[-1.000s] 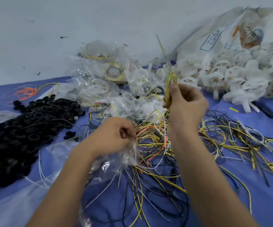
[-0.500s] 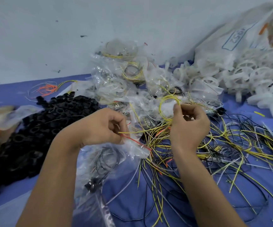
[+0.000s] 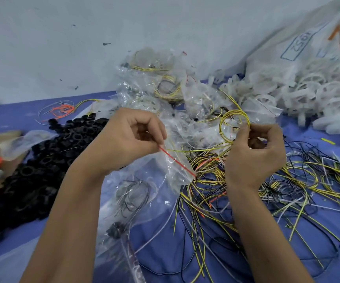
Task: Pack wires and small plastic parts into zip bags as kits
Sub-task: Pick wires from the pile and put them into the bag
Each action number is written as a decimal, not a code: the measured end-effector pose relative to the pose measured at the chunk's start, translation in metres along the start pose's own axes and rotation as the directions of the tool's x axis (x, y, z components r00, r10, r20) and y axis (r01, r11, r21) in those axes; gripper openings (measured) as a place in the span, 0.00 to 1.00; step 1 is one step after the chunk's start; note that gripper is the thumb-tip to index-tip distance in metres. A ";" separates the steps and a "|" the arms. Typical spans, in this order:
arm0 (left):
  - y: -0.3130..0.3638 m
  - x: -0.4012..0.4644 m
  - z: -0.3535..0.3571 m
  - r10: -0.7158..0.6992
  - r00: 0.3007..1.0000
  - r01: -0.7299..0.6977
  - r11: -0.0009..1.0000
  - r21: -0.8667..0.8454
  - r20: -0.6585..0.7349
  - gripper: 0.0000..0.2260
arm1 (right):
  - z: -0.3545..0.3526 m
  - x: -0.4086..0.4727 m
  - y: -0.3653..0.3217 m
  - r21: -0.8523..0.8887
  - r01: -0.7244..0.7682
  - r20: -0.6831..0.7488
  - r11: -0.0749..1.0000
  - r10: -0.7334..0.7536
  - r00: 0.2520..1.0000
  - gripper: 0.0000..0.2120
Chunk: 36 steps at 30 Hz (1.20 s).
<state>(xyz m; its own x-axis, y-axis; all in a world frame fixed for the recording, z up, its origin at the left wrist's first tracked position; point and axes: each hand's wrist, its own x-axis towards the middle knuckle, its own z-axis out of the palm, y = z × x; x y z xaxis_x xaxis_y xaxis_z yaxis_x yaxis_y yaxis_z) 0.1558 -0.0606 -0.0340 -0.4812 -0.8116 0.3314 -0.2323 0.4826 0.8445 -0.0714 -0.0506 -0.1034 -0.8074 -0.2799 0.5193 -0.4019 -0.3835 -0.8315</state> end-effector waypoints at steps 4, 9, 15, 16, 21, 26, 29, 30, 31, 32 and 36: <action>-0.013 0.001 -0.001 -0.220 0.967 0.187 0.955 0.230 0.127 0.19 | -0.003 0.005 -0.001 -0.052 0.128 0.001 0.990 -0.129 0.992 0.05; -0.024 0.002 0.019 -0.372 0.911 0.282 0.878 0.386 0.181 0.12 | -0.006 -0.002 -0.008 -0.076 0.353 0.109 0.933 -0.344 0.933 0.05; -0.019 0.009 0.037 -0.334 0.928 0.248 0.884 0.396 0.165 0.12 | -0.004 -0.010 -0.018 0.038 0.352 0.193 0.935 -0.353 0.916 0.05; -0.018 0.010 0.039 -0.315 0.937 0.235 0.886 0.399 0.149 0.12 | -0.002 -0.013 -0.020 0.073 0.313 0.230 0.947 -0.321 0.919 0.06; -0.008 0.013 0.042 -0.180 0.981 0.137 0.907 0.398 0.072 0.15 | 0.006 -0.026 -0.025 0.183 -0.124 0.352 0.975 0.052 0.934 0.10; -0.007 0.012 0.032 -0.126 0.992 0.125 0.920 0.372 -0.023 0.14 | 0.007 -0.028 -0.017 0.019 -0.102 0.472 0.995 0.082 0.878 0.10; -0.013 0.010 0.023 -0.119 0.986 0.156 0.899 0.410 -0.114 0.14 | 0.006 -0.023 -0.014 -0.035 -0.190 0.675 0.981 0.163 0.719 0.13; -0.015 0.009 0.020 -0.120 0.982 0.173 0.886 0.430 -0.149 0.15 | 0.006 -0.021 -0.013 -0.049 -0.219 0.735 0.975 0.184 0.653 0.14; -0.017 0.009 0.018 -0.122 0.977 0.190 0.872 0.451 -0.176 0.16 | 0.005 -0.019 -0.012 -0.063 -0.228 0.782 0.972 0.190 0.594 0.14; -0.019 0.009 0.017 -0.124 0.974 0.202 0.858 0.473 -0.191 0.17 | 0.004 -0.016 -0.011 -0.073 -0.224 0.820 0.972 0.187 0.542 0.13; -0.027 0.010 0.017 -0.117 0.966 0.226 0.818 0.528 -0.231 0.17 | 0.000 -0.010 -0.010 -0.084 -0.212 0.900 0.974 0.165 0.404 0.13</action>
<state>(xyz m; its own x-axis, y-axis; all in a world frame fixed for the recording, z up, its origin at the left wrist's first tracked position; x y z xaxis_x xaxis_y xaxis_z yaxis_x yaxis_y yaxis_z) 0.1430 -0.0758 -0.0604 -0.2421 -0.9166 0.3181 -0.7454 0.3856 0.5437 -0.0593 -0.0436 -0.1004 -0.0040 -0.9683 0.2498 -0.2566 -0.2404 -0.9361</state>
